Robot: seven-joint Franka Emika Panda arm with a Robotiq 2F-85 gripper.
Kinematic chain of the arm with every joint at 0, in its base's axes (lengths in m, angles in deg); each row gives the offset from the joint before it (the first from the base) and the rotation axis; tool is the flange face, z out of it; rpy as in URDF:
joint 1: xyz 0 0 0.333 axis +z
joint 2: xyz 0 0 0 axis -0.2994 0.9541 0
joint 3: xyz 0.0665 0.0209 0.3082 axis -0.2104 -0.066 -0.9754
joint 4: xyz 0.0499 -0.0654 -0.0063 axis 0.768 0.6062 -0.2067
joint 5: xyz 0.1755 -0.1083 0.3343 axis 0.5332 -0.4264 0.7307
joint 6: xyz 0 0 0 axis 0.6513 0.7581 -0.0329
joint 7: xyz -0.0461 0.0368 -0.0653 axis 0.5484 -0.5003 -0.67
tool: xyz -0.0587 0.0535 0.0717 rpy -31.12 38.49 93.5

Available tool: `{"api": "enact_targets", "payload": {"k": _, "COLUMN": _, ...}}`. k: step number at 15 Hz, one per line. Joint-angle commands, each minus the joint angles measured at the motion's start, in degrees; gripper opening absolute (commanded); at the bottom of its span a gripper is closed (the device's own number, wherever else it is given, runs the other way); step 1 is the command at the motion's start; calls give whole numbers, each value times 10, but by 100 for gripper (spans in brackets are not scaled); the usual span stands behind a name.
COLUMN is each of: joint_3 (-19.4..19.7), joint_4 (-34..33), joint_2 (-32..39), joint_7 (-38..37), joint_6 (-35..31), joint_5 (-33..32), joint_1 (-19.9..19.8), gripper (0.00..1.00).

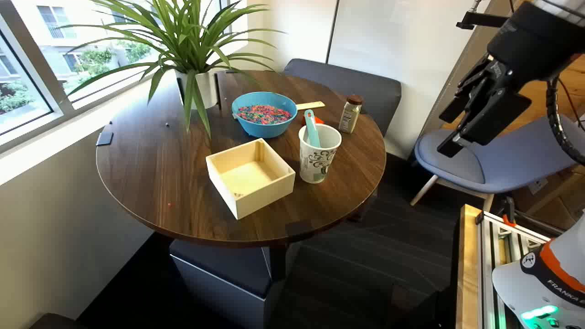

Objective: Use the measuring spoon to put some cereal in the cup

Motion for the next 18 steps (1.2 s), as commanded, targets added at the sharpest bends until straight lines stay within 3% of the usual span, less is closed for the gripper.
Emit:
{"api": "enact_targets", "payload": {"k": 1, "joint_3": 3, "joint_4": -1, "joint_2": 1, "joint_7": -2, "joint_6": 1, "joint_5": -3, "joint_1": 4, "gripper": 100}}
{"api": "enact_targets", "payload": {"k": 7, "joint_3": -1, "joint_4": 3, "joint_2": -4, "joint_7": -7, "joint_6": -7, "joint_5": -12, "joint_1": -2, "gripper": 100}}
{"api": "enact_targets", "payload": {"k": 9, "joint_3": 23, "joint_4": 26, "joint_2": -33, "joint_7": 67, "joint_6": -58, "joint_5": -40, "joint_1": 11, "gripper": 100}}
{"api": "enact_targets", "payload": {"k": 13, "joint_3": 136, "joint_4": 8, "joint_2": -52, "joint_7": 247, "joint_6": -79, "joint_5": -80, "joint_1": 23, "gripper": 100}}
{"api": "enact_targets", "payload": {"k": 14, "joint_3": 182, "joint_4": -3, "joint_2": -51, "joint_7": 296, "joint_6": -93, "joint_5": -75, "joint_1": 35, "gripper": 100}}
{"api": "enact_targets", "payload": {"k": 15, "joint_3": 209, "joint_4": -20, "joint_2": -44, "joint_7": 344, "joint_6": -103, "joint_5": -52, "joint_1": 31, "gripper": 100}}
{"api": "enact_targets", "payload": {"k": 18, "joint_3": 283, "joint_4": -95, "joint_2": 15, "joint_7": 457, "joint_6": -104, "joint_5": -2, "joint_1": 73, "gripper": 100}}
